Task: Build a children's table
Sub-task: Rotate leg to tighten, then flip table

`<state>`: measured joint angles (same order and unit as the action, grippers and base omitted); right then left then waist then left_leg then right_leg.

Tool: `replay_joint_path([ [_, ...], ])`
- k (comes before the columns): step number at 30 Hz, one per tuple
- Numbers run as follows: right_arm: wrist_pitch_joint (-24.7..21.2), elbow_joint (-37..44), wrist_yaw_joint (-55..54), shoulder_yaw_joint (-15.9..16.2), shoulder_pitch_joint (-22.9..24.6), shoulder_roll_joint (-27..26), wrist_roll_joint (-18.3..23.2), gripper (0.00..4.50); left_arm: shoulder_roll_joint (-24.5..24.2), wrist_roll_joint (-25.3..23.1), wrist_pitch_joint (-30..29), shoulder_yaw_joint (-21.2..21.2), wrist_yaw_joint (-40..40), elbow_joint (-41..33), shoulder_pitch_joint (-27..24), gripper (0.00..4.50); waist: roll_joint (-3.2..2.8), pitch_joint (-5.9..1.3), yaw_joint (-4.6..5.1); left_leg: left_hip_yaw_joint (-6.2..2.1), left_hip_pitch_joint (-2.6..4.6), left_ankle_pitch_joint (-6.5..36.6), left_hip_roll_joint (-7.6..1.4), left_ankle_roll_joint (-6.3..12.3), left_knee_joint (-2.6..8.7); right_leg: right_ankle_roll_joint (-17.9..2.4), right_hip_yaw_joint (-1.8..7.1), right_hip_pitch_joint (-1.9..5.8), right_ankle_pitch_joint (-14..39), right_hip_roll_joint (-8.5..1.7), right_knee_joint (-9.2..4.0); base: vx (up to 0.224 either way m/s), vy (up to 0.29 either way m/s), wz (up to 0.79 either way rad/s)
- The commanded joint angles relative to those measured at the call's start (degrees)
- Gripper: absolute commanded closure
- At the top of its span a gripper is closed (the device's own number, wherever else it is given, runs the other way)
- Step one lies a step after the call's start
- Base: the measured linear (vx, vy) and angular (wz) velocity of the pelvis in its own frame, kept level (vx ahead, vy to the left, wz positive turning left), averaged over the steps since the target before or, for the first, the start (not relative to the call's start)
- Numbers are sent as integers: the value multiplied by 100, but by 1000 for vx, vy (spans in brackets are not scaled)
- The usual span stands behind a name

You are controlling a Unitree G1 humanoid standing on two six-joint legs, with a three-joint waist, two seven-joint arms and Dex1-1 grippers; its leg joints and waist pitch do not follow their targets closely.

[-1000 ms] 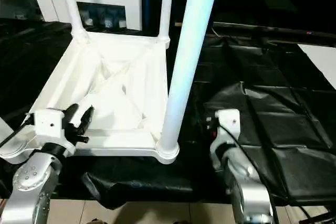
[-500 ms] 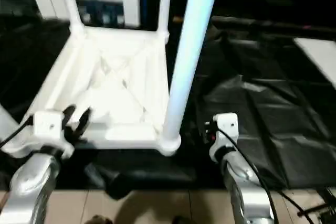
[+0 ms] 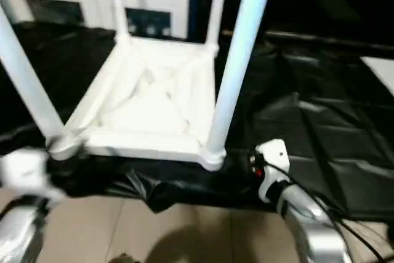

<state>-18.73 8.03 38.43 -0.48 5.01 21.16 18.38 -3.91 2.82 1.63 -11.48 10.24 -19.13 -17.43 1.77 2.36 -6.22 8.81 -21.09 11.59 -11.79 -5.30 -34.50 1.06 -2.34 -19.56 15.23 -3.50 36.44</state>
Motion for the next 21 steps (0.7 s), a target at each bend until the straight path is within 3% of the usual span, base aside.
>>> replay_joint_path([
  [1,-200,253,491,113,23,150,325,0,55,-25,-12,-62,-177,-93,1,95,-6,-146,39,-90,56,2053,-191,8,591,-505,217,5,1725,-384,-650,0,0,0],
  [3,-350,375,790,253,29,259,490,0,28,-11,-3,-167,-283,-23,96,77,29,-156,65,-95,15,1880,-180,8,594,-458,217,19,1639,-387,-653,0,0,0],
  [6,-387,454,922,386,-6,323,498,0,-47,69,-71,-243,-279,36,221,57,76,-171,91,-83,12,1744,-180,-19,581,-450,220,-1,1353,-383,-644,0,0,0],
  [12,-228,167,824,532,-330,114,329,0,-314,230,-383,-532,-368,551,728,6,61,-232,83,-65,36,1278,-164,9,522,-614,227,18,256,-357,-531,0,0,0],
  [14,-211,102,788,568,-400,42,332,0,-394,210,-421,-594,-414,696,865,6,71,-237,86,-52,49,1214,-151,7,511,-664,225,2,150,-347,-517,0,0,0],
  [21,-202,19,982,941,-702,-71,279,0,-667,181,-857,-950,-835,1459,1536,6,62,-257,86,-57,50,1012,-151,-5,505,-741,216,62,-252,-357,-458,0,0,0],
])
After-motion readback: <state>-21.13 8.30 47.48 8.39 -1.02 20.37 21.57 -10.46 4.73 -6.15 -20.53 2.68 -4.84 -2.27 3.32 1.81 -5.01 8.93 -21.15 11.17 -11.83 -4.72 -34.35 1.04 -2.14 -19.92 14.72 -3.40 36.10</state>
